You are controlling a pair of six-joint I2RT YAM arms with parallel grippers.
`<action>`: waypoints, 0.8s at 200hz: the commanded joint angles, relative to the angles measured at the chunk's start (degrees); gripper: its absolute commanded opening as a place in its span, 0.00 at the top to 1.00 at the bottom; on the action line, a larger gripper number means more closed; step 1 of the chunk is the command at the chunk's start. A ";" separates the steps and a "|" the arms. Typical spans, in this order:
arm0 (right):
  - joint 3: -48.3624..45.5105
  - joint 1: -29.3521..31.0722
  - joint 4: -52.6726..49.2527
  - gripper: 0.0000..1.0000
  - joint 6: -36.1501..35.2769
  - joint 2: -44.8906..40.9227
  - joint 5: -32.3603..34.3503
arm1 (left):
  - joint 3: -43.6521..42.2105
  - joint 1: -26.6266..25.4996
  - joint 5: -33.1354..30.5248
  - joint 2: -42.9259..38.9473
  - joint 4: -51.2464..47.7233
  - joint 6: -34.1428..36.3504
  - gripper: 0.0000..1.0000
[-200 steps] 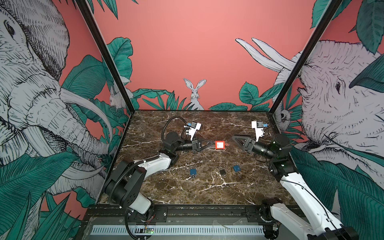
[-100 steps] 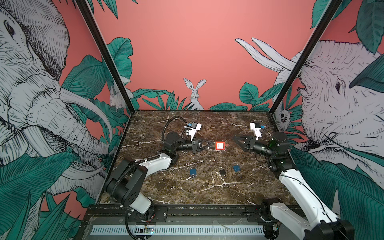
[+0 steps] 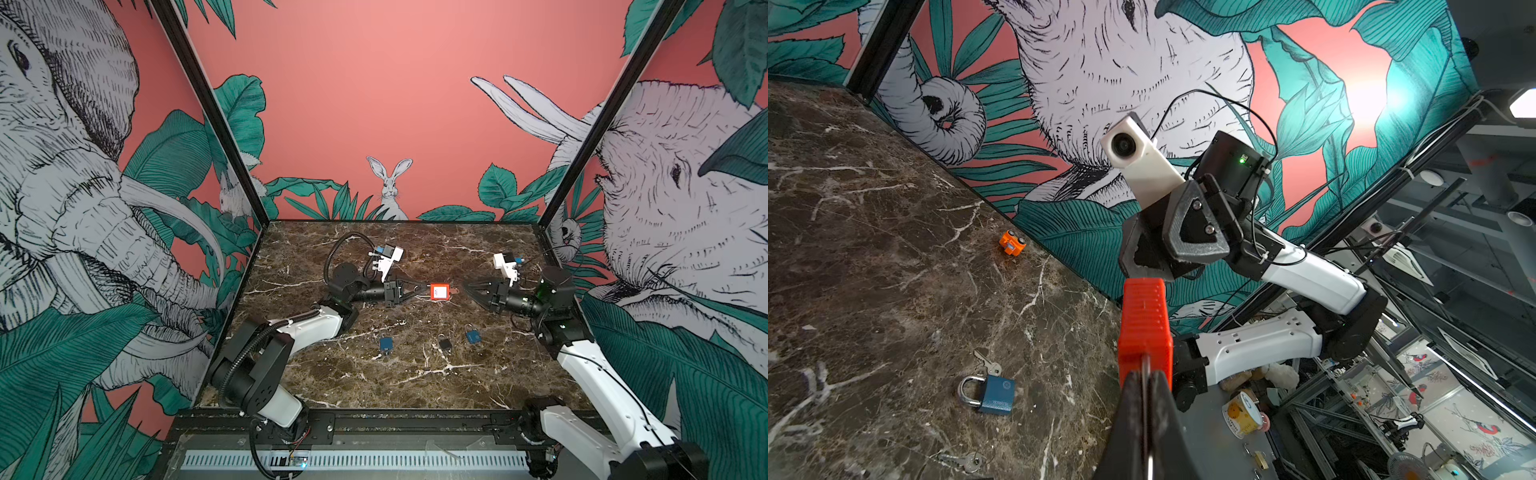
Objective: Lock with the key
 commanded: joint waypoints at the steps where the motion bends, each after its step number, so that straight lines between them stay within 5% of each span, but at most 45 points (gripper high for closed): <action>1: -0.26 -0.16 0.40 0.66 -1.16 -1.00 -1.24 | 0.82 0.27 0.81 -2.28 1.96 0.43 1.00; 100: -0.76 3.74 5.50 0.74 -0.09 0.82 -0.81 | 1.70 0.27 0.92 -1.77 1.83 -0.31 1.00; 160: 0.05 4.09 1.50 0.80 -7.28 0.47 -0.84 | 2.54 0.27 1.72 -0.89 3.55 -2.59 1.00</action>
